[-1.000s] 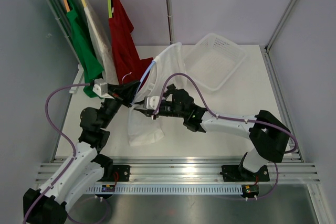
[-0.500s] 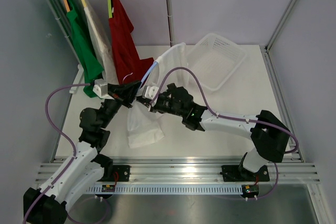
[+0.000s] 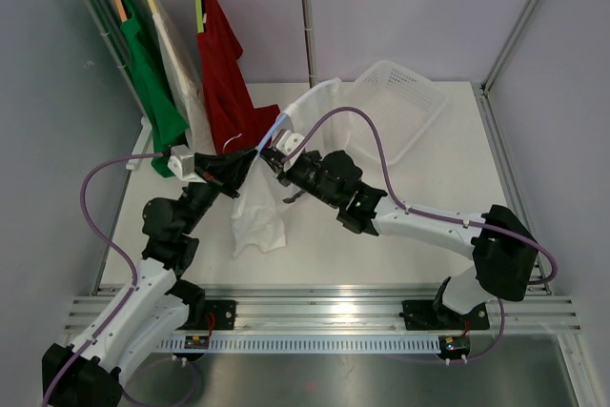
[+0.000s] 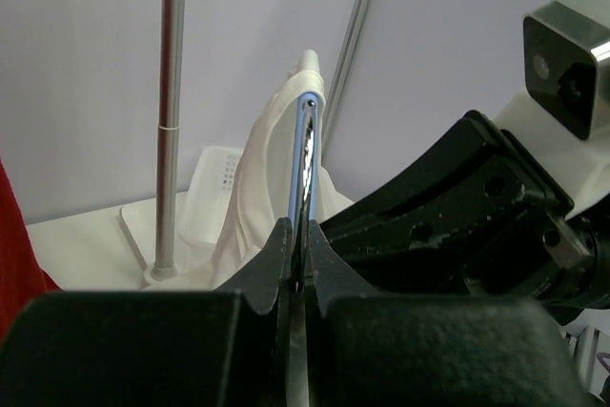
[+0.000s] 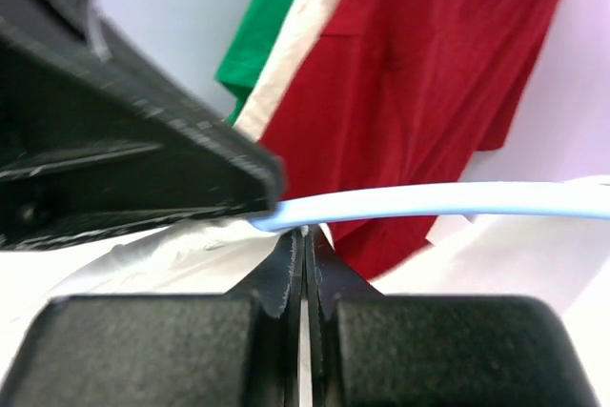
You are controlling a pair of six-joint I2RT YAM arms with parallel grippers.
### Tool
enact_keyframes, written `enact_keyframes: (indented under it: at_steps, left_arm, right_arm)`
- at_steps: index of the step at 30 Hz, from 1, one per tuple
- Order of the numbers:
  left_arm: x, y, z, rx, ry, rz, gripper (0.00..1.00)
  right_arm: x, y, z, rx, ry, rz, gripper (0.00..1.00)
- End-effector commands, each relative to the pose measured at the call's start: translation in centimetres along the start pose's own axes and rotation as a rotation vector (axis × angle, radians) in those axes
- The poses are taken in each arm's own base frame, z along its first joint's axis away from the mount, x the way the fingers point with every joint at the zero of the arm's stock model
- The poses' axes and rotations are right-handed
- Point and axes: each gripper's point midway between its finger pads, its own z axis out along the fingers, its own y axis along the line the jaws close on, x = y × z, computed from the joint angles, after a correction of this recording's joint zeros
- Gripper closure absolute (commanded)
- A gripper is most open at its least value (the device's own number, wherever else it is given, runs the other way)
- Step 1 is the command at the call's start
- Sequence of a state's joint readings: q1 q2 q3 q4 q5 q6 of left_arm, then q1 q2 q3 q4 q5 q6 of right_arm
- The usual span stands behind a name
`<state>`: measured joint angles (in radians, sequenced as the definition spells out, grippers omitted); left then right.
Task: Remove the t-shirt from the hanger
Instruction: Remove the tshirt from the hanger
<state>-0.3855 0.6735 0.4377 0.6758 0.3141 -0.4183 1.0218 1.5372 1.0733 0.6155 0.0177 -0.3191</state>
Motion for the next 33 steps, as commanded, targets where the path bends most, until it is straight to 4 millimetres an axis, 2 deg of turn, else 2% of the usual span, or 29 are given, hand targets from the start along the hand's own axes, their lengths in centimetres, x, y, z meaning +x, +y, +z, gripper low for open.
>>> enact_keyframes:
  at_steps: [1,2,5,7,8,10,11,13,17,25,30,31,33]
  left_arm:
    - [-4.6,-2.8,0.2,0.104,-0.128,0.049,1.0]
    - [-4.7,-2.9,0.3,0.11,-0.129,0.051,1.0]
    - [-4.6,-3.0,0.3,0.119,-0.124,0.055,1.0]
    - [-4.3,-2.8,0.4,0.112,-0.109,0.05,1.0]
    - [-4.8,-2.9,0.7,0.111,-0.108,0.057,1.0]
    - [-3.9,-2.3,1.1,0.086,-0.051,0.052,1.0]
    - [-3.9,-2.2,1.3,0.082,-0.044,0.05,1.0]
    - [-4.0,-2.0,1.4,0.066,-0.041,0.044,1.0]
    - [-3.9,-1.4,1.7,0.033,-0.029,0.036,1.0]
    - [-3.8,-0.8,2.1,0.004,-0.017,0.024,1.0]
    - [-3.9,-0.9,2.1,0.009,-0.02,0.022,1.0]
    - [-4.0,-1.0,2.1,0.011,-0.022,0.023,1.0]
    - [-3.9,-1.0,2.0,0.012,-0.019,0.024,1.0]
  right_arm:
    - [-5.8,-5.9,-1.1,0.201,-0.139,0.037,1.0]
    - [-5.8,-6.0,-1.1,0.196,-0.138,0.049,1.0]
    - [-5.5,-6.0,-1.0,0.194,-0.117,0.047,0.76]
    - [-5.5,-6.3,-1.2,0.209,-0.112,0.049,0.65]
    - [-5.9,-6.7,-1.6,0.23,-0.114,0.048,0.62]
    - [-5.9,-7.1,-2.1,0.245,-0.104,0.043,0.55]
    - [-6.7,-7.4,-2.6,0.259,-0.115,0.044,0.52]
    - [-6.5,-7.5,-3.3,0.263,-0.099,0.041,0.46]
    - [-7.8,-7.9,-5.2,0.278,-0.115,0.047,0.34]
    - [-7.5,-8.9,-6.4,0.334,-0.072,0.031,0.29]
    - [-6.6,-8.8,-5.6,0.324,-0.013,0.024,0.24]
    - [-5.8,-9.1,-5.3,0.345,0.01,0.023,0.24]
    - [-5.7,-9.5,-5.0,0.366,0.024,0.02,0.25]
